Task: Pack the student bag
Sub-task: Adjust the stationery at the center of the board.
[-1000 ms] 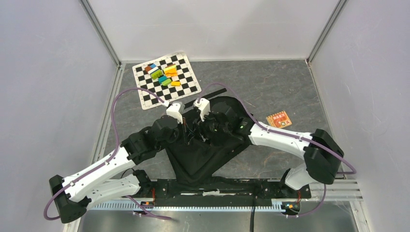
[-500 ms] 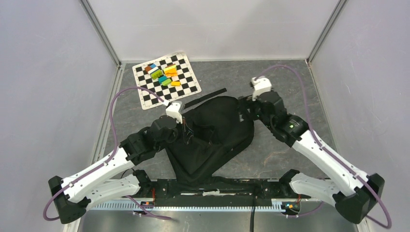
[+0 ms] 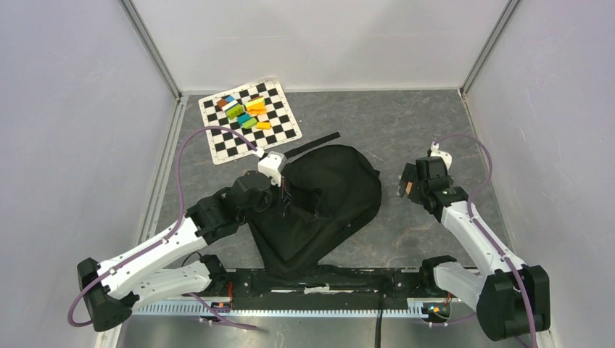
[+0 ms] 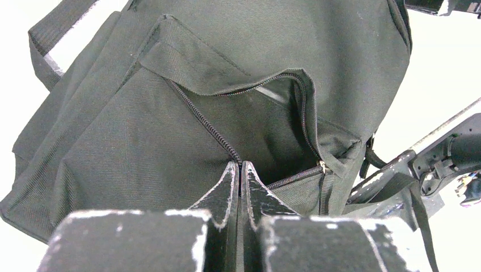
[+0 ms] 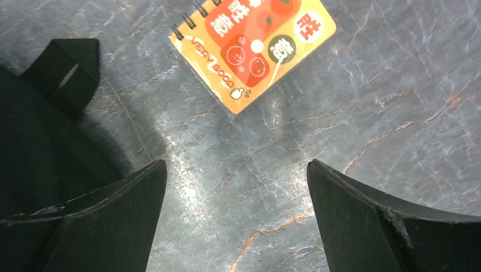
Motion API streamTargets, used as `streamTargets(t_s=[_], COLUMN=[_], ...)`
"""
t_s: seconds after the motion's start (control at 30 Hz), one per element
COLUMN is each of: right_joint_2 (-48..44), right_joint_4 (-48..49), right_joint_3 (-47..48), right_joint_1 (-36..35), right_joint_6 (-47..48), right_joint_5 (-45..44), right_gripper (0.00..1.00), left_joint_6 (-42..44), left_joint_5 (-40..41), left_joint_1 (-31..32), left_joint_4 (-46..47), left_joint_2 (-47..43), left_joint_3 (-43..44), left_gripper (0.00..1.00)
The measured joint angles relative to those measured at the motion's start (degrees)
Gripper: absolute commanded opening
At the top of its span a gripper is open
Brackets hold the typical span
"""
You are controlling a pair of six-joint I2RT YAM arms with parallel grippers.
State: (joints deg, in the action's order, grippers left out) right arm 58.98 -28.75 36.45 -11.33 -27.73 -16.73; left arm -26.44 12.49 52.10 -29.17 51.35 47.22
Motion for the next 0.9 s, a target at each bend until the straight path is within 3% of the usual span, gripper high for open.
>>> streamTargets(t_s=[0.53, 0.9], right_joint_2=[11.2, 18.8], right_joint_4=[12.3, 15.8], right_joint_3=[-3.2, -2.1], right_joint_1=[4.0, 6.8], right_joint_6=[-10.1, -12.3], right_joint_5=[-1.1, -3.5], right_gripper=[0.98, 0.98], left_joint_6=[6.2, 7.4], left_joint_5=[-2.4, -2.6], left_joint_1=[0.0, 0.0], left_joint_4=[4.0, 5.1], left_joint_2=[-0.4, -0.3], left_joint_3=[-1.7, -2.2], left_gripper=[0.02, 0.02])
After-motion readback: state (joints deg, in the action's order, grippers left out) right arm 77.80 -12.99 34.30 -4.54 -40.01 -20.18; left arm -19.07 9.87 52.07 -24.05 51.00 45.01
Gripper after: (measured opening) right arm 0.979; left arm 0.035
